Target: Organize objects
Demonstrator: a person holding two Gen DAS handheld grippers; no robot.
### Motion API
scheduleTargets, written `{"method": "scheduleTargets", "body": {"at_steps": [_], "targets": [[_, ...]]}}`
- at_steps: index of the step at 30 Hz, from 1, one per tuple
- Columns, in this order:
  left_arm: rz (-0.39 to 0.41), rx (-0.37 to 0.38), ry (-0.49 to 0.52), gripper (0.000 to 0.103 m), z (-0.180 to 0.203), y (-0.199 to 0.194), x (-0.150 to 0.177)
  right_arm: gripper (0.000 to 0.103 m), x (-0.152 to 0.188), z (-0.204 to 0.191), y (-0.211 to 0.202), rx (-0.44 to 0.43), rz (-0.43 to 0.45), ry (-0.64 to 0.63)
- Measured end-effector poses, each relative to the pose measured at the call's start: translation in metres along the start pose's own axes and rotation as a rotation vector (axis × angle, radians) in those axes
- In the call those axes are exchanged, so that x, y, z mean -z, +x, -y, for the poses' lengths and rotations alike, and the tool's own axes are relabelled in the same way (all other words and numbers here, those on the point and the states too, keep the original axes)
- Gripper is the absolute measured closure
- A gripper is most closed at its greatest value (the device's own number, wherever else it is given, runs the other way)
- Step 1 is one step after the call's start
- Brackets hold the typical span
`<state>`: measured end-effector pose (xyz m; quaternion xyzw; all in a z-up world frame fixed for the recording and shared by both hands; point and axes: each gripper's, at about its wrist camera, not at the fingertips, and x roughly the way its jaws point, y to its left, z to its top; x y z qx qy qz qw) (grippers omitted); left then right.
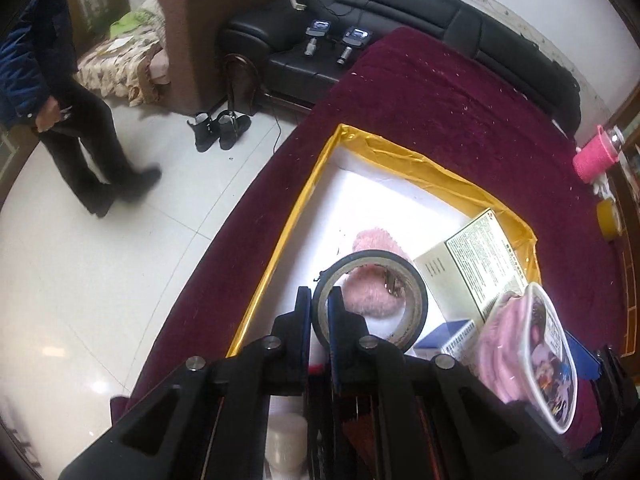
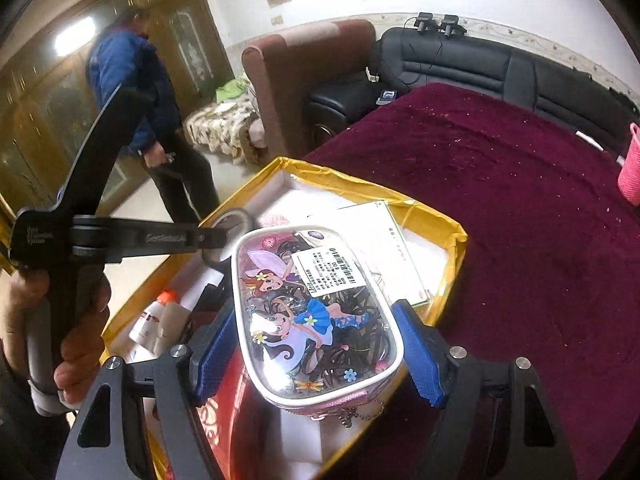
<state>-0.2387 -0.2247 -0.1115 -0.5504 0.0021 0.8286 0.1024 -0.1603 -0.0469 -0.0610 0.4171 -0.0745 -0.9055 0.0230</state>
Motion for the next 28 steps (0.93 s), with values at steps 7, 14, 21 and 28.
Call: {"method": "scheduleTargets", "body": {"at_steps": [7, 14, 21, 28], "targets": [[0.004, 0.021, 0.007, 0.094, -0.01, 0.011, -0.002, 0.018, 0.007, -0.023, 0.016, 0.062, -0.02, -0.055], [0.139, 0.02, 0.121, 0.028, 0.01, -0.018, 0.027, 0.006, 0.019, -0.021, -0.006, -0.024, 0.009, -0.042], [0.306, -0.117, 0.222, 0.008, 0.041, -0.074, 0.086, 0.005, 0.055, -0.01, -0.053, -0.03, 0.019, 0.009], [0.378, -0.122, 0.221, 0.0, 0.048, -0.11, 0.117, 0.004, 0.071, 0.0, -0.077, -0.057, 0.038, 0.081]]}}
